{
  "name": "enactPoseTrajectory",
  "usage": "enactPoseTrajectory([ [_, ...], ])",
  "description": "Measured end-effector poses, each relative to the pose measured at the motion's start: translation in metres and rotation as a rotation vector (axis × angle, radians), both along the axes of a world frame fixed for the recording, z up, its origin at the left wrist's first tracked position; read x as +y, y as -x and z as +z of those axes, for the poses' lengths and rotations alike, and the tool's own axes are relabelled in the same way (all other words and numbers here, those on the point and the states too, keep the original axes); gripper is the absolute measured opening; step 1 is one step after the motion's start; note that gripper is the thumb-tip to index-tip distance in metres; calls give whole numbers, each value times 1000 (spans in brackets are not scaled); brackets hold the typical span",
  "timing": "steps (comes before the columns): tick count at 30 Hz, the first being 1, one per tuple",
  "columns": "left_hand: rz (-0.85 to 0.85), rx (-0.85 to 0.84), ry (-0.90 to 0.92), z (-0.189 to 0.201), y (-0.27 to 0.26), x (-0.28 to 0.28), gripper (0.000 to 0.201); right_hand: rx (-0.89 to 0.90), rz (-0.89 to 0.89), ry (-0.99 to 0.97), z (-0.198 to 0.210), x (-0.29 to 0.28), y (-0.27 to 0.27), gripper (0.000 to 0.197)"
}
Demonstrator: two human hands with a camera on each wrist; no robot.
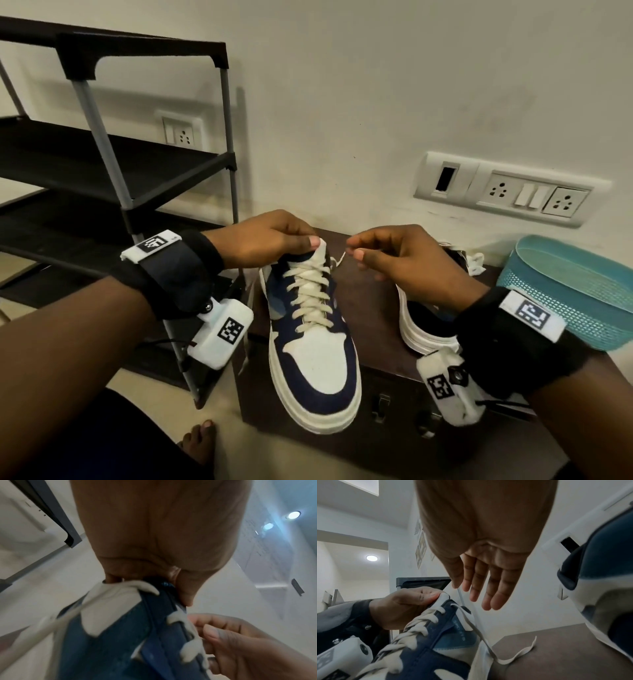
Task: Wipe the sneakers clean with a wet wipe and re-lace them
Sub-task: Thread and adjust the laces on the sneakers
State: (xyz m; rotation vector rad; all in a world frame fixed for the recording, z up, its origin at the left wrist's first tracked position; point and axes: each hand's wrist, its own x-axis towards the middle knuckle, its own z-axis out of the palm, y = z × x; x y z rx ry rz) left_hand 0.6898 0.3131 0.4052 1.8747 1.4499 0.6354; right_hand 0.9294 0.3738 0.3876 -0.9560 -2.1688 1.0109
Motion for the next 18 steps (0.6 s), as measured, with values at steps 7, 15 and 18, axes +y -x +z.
enactPoseTrajectory([
  [7,-121,224,-124,-2,-14,9,35,-3,142,34,-7,3,7,23],
  [15,-50,266,-223,-13,-17,22,20,-96,19,-37,-17,12,7,24],
  [18,-27,164,-218,-14,-3,24,24,-121,-25,-62,-17,15,7,37],
])
